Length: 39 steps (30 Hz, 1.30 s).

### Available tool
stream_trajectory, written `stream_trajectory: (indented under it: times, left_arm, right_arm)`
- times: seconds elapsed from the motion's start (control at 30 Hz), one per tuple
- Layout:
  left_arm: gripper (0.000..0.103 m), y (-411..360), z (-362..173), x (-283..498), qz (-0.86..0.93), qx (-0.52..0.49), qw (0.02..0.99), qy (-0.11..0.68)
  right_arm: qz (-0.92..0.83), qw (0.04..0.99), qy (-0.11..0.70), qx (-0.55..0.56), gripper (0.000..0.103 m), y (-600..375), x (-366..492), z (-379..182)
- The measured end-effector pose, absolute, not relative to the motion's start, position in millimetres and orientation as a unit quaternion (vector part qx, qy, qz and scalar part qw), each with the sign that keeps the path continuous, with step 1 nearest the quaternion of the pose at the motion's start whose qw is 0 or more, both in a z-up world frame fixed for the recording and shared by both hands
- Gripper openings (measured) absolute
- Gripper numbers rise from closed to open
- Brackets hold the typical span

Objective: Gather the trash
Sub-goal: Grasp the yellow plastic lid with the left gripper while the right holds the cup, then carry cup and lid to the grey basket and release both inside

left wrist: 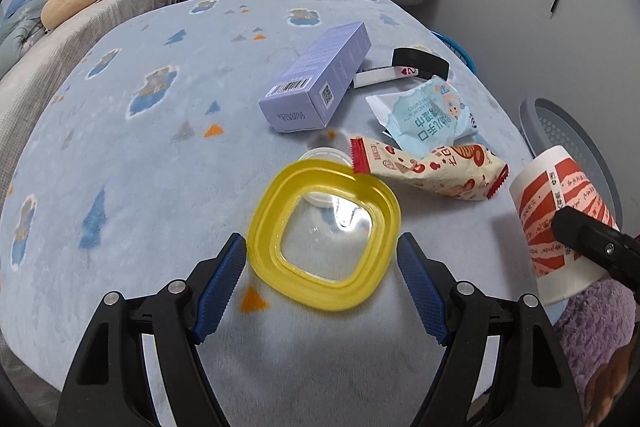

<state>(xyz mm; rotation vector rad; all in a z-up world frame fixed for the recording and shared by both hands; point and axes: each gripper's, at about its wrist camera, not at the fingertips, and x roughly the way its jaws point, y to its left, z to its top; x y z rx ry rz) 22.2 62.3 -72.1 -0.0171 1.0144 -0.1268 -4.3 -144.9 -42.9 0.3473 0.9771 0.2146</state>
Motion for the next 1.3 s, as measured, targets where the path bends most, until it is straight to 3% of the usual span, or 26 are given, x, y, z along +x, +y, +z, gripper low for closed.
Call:
stream_trajectory:
  times: [0.63,1.0,1.3]
  left_arm:
    - [0.073,72,-83,34,-0.074,-0.045,0.870,0.486]
    - [0.073,79,-41,17,-0.065,-0.046,0.894,0.440]
    - [0.073,32,-2,12,-0.122,-0.026,0.905,0.407]
  right_arm:
    - [0.105,0.863,0.465,0.168,0.062,-144,-4,-45]
    - [0.100,0.869,0.453,0.172,0.062,-155,-11,-36]
    - [0.072,0.878,0.433,0.192,0.062,-195,-17,-23]
